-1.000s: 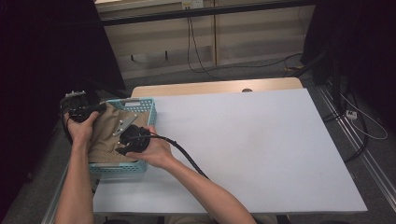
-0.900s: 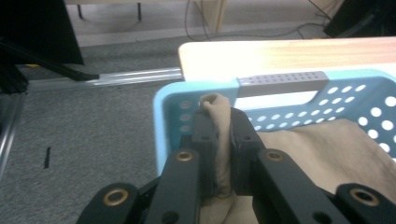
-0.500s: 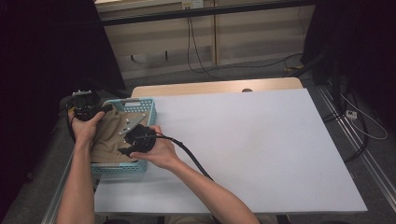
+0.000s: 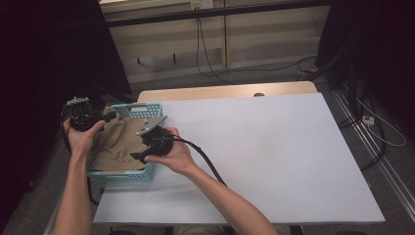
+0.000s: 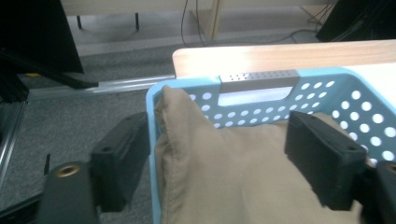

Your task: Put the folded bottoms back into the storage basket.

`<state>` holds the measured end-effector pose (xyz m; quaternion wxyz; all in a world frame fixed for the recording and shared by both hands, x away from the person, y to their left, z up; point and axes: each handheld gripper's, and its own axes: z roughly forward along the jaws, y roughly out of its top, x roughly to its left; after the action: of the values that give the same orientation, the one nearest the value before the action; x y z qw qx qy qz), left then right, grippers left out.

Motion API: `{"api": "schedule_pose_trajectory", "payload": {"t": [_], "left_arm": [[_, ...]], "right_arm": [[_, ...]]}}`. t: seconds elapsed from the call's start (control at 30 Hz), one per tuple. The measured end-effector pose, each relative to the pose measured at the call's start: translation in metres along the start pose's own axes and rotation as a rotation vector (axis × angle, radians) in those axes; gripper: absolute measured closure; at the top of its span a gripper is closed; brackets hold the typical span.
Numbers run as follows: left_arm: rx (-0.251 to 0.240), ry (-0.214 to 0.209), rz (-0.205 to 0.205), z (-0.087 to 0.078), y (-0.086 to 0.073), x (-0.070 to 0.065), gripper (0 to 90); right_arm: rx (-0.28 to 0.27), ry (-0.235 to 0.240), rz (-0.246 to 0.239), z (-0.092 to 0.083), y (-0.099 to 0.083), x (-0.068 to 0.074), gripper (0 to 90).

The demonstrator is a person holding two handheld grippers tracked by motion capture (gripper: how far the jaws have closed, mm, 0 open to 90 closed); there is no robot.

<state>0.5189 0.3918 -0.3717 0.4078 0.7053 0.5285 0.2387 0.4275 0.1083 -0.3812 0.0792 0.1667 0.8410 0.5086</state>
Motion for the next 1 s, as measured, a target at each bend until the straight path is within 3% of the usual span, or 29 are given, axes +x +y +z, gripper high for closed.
{"api": "schedule_pose_trajectory", "payload": {"t": [0.13, 0.23, 0.4, 0.53, 0.63, 0.73, 0.8, 1.0], "left_arm": [[0.003, -0.014, -0.001, -0.007, -0.001, -0.003, 12.1], [-0.013, -0.017, 0.019, -0.013, -0.002, -0.007, 8.6], [-0.013, -0.056, 0.048, -0.022, -0.004, -0.01, 5.1], [-0.019, -0.027, 0.048, -0.026, -0.008, -0.013, 4.2], [-0.033, -0.05, 0.051, -0.029, -0.013, -0.017, 4.1], [-0.014, -0.036, 0.048, -0.034, -0.014, -0.024, 4.8], [-0.007, -0.049, 0.05, -0.037, -0.016, -0.028, 4.8], [-0.026, -0.04, 0.084, -0.05, -0.022, -0.032, 5.2]], "right_arm": [[-0.014, -0.009, 0.009, -0.007, -0.001, -0.003, 20.9], [-0.014, -0.024, 0.009, -0.009, -0.004, -0.005, 16.3], [-0.013, -0.06, -0.008, -0.013, -0.007, -0.006, 7.1], [-0.035, -0.081, -0.004, -0.019, -0.008, -0.007, 7.1], [-0.034, -0.09, 0.008, -0.022, -0.009, -0.009, 7.2], [-0.026, -0.112, 0.016, -0.023, -0.011, -0.01, 7.2], [-0.024, -0.134, 0.028, -0.024, -0.012, -0.011, 7.7], [-0.039, -0.15, 0.03, -0.028, -0.014, -0.012, 7.7]]}}
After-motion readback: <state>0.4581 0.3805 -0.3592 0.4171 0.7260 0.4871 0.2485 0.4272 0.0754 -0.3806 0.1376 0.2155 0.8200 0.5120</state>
